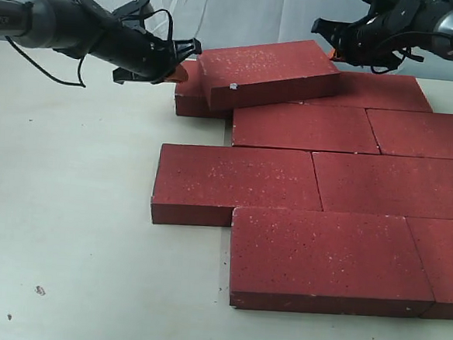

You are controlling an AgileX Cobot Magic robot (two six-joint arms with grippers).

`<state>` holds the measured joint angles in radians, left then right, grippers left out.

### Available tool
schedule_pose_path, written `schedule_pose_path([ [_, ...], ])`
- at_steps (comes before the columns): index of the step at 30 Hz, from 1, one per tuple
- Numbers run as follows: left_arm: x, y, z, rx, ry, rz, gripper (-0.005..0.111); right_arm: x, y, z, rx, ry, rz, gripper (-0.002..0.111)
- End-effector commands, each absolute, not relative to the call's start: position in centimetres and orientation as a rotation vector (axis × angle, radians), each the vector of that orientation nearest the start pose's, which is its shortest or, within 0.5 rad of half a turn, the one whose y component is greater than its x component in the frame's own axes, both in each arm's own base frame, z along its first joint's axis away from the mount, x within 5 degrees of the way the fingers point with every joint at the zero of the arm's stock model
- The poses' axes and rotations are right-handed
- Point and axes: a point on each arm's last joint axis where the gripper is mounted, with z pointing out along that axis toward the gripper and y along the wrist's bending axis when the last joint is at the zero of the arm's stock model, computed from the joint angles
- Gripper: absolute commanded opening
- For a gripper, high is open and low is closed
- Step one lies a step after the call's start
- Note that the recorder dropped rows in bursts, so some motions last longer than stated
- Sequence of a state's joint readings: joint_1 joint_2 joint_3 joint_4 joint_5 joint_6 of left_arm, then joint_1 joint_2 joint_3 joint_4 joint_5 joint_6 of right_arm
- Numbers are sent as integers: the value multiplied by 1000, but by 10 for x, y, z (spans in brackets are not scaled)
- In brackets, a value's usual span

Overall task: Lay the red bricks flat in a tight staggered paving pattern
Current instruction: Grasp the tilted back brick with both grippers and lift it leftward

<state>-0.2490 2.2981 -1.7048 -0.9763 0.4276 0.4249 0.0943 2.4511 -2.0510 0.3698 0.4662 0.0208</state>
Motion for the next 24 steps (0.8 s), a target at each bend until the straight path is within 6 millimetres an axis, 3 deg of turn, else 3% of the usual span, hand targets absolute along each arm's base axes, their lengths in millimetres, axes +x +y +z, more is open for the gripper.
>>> schedule_pose_path([
  [1,490,-167,140,-154,2395,-834,0,544,72,165,89,2451,435,-1],
  [5,491,-177,143,-120,2393,-859,0,533,89,181,-164,2510,626,-1],
  [8,494,-173,153,-71,2401,-897,0,528,99,194,-223,2496,786,-1],
  [13,491,-142,187,-25,2416,-958,0,516,114,225,-308,2477,834,-1],
  [20,474,-99,253,71,2394,-957,0,478,179,276,-546,2424,880,-1],
  [24,464,-82,277,108,2393,-916,0,465,201,285,-585,2424,906,-1],
])
